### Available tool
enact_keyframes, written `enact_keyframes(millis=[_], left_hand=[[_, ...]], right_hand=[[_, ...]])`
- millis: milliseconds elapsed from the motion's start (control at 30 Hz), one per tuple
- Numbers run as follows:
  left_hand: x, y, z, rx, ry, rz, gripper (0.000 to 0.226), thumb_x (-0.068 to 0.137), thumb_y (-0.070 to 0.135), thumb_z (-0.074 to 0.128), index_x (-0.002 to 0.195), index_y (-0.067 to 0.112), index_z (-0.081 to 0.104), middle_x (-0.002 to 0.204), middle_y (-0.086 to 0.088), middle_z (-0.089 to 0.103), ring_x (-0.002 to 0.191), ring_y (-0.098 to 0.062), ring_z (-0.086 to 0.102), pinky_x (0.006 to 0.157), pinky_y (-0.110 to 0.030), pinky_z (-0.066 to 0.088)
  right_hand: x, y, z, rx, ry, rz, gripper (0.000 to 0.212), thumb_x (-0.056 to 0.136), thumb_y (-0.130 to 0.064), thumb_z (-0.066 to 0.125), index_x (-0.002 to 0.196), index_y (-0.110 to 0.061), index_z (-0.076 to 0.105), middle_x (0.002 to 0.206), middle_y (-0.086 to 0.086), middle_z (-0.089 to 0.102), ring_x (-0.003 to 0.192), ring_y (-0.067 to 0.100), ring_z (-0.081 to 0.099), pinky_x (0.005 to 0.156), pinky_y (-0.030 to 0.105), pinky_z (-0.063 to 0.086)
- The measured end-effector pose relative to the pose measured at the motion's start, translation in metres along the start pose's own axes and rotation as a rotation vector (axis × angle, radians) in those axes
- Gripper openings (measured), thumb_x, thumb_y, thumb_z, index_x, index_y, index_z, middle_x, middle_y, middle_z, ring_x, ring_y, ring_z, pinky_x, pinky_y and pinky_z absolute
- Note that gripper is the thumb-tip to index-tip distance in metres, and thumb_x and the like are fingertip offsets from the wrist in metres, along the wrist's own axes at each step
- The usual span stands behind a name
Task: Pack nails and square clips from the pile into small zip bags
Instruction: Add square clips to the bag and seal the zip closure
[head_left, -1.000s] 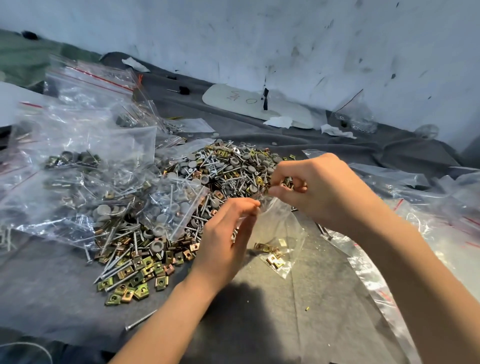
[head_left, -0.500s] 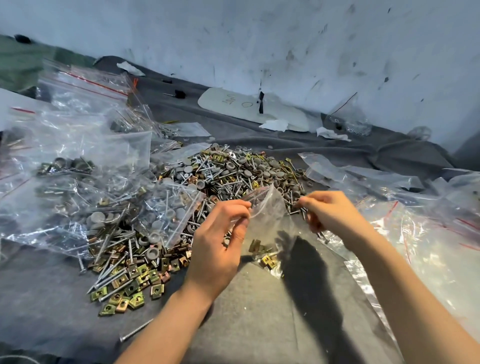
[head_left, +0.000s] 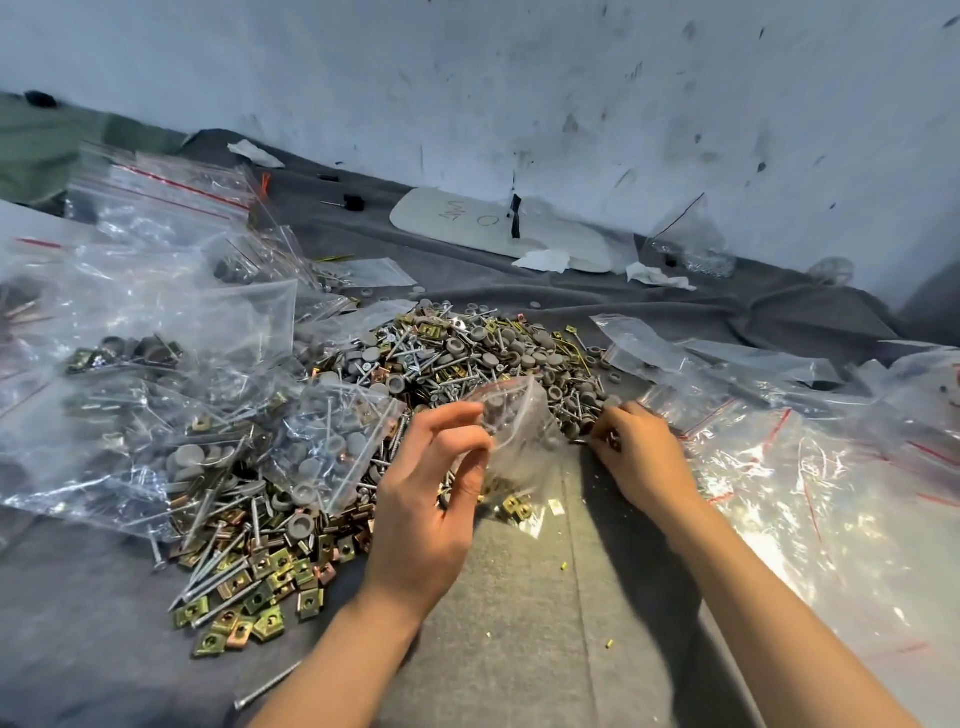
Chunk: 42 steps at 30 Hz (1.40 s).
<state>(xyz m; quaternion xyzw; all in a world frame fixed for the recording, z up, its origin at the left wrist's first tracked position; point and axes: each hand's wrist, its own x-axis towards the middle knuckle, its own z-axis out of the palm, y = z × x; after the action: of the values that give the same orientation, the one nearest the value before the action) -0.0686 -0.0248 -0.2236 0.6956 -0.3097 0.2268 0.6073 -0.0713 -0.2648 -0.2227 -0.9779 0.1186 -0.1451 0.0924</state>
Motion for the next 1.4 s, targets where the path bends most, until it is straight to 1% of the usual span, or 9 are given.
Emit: enact_keyframes(millis=[200, 333, 467, 600, 767, 867, 1000, 1200, 1400], left_hand=[[0.000, 0.001, 0.000, -0.015, -0.007, 0.052, 0.015, 0.087, 0.015, 0.051, 0.100, 0.020, 0.055, 0.120, -0.001, 0.053, 0.113, 0.001, 0.052, 0.093, -0.011, 0.042], [-0.001, -0.002, 0.001, -0.013, -0.055, 0.083, 0.014, 0.087, 0.017, 0.053, 0.101, 0.019, 0.056, 0.122, -0.007, 0.053, 0.113, -0.003, 0.052, 0.095, -0.012, 0.042], [-0.001, -0.004, 0.002, 0.003, -0.094, 0.151, 0.016, 0.094, 0.023, 0.050, 0.107, 0.016, 0.055, 0.124, -0.006, 0.052, 0.114, 0.005, 0.049, 0.092, -0.013, 0.045], [-0.002, -0.004, 0.003, -0.027, -0.108, 0.160, 0.021, 0.094, 0.018, 0.052, 0.113, 0.012, 0.056, 0.126, -0.004, 0.052, 0.113, -0.009, 0.056, 0.091, -0.027, 0.051], [0.000, -0.003, 0.002, 0.004, -0.047, 0.098, 0.015, 0.086, 0.016, 0.055, 0.099, 0.020, 0.057, 0.122, 0.000, 0.053, 0.115, 0.006, 0.048, 0.094, -0.010, 0.041], [0.000, -0.001, 0.002, 0.015, -0.038, 0.091, 0.015, 0.084, 0.014, 0.054, 0.098, 0.020, 0.057, 0.120, -0.004, 0.055, 0.114, 0.007, 0.048, 0.093, -0.008, 0.041], [0.000, -0.002, 0.002, -0.010, -0.040, 0.061, 0.016, 0.084, 0.016, 0.051, 0.098, 0.021, 0.056, 0.121, -0.001, 0.053, 0.113, 0.007, 0.049, 0.091, -0.008, 0.042], [0.001, -0.002, 0.002, -0.006, -0.054, 0.062, 0.016, 0.084, 0.016, 0.051, 0.098, 0.023, 0.056, 0.121, 0.003, 0.052, 0.115, 0.007, 0.048, 0.093, -0.009, 0.042], [0.000, -0.003, 0.003, -0.027, -0.062, 0.054, 0.015, 0.085, 0.017, 0.052, 0.099, 0.022, 0.057, 0.123, 0.002, 0.052, 0.115, 0.004, 0.050, 0.093, -0.011, 0.044]], right_hand=[[-0.003, -0.016, -0.044, 0.478, 0.106, 0.155, 0.015, 0.086, -0.005, 0.066, 0.077, -0.016, 0.060, 0.068, -0.001, 0.064, 0.062, 0.019, 0.059, 0.054, 0.014, 0.043], [-0.011, -0.066, -0.111, 0.762, 0.231, -0.170, 0.013, 0.084, -0.013, 0.071, 0.076, -0.023, 0.067, 0.063, 0.000, 0.066, 0.053, 0.009, 0.055, 0.051, 0.024, 0.047], [-0.021, -0.109, -0.133, 0.489, 0.197, -0.405, 0.007, 0.080, -0.019, 0.075, 0.077, -0.021, 0.070, 0.059, -0.020, 0.056, 0.056, -0.004, 0.054, 0.056, 0.004, 0.037], [-0.024, -0.114, -0.122, 0.260, 0.033, -0.433, 0.008, 0.081, -0.026, 0.073, 0.083, -0.019, 0.071, 0.064, -0.020, 0.055, 0.056, -0.001, 0.053, 0.055, 0.008, 0.037], [-0.010, -0.072, -0.113, 0.587, 0.222, -0.194, 0.011, 0.081, -0.031, 0.072, 0.085, -0.022, 0.069, 0.060, -0.007, 0.059, 0.050, 0.011, 0.050, 0.049, 0.024, 0.041], [0.004, -0.034, -0.088, 0.354, 0.168, 0.036, 0.004, 0.086, -0.016, 0.070, 0.086, -0.013, 0.072, 0.066, -0.006, 0.063, 0.056, 0.003, 0.052, 0.053, 0.016, 0.037], [-0.003, 0.001, -0.041, 0.182, -0.098, 0.285, 0.012, 0.083, -0.017, 0.073, 0.091, -0.007, 0.072, 0.081, 0.006, 0.068, 0.073, 0.019, 0.058, 0.063, 0.026, 0.039], [-0.008, 0.005, -0.023, 0.022, -0.134, 0.205, 0.008, 0.084, -0.017, 0.071, 0.090, -0.011, 0.070, 0.084, 0.005, 0.067, 0.078, 0.020, 0.057, 0.065, 0.026, 0.037], [-0.010, -0.036, -0.059, 0.754, 0.148, 0.163, 0.016, 0.084, -0.003, 0.069, 0.075, -0.014, 0.062, 0.057, -0.004, 0.064, 0.053, 0.010, 0.056, 0.051, 0.018, 0.043]])
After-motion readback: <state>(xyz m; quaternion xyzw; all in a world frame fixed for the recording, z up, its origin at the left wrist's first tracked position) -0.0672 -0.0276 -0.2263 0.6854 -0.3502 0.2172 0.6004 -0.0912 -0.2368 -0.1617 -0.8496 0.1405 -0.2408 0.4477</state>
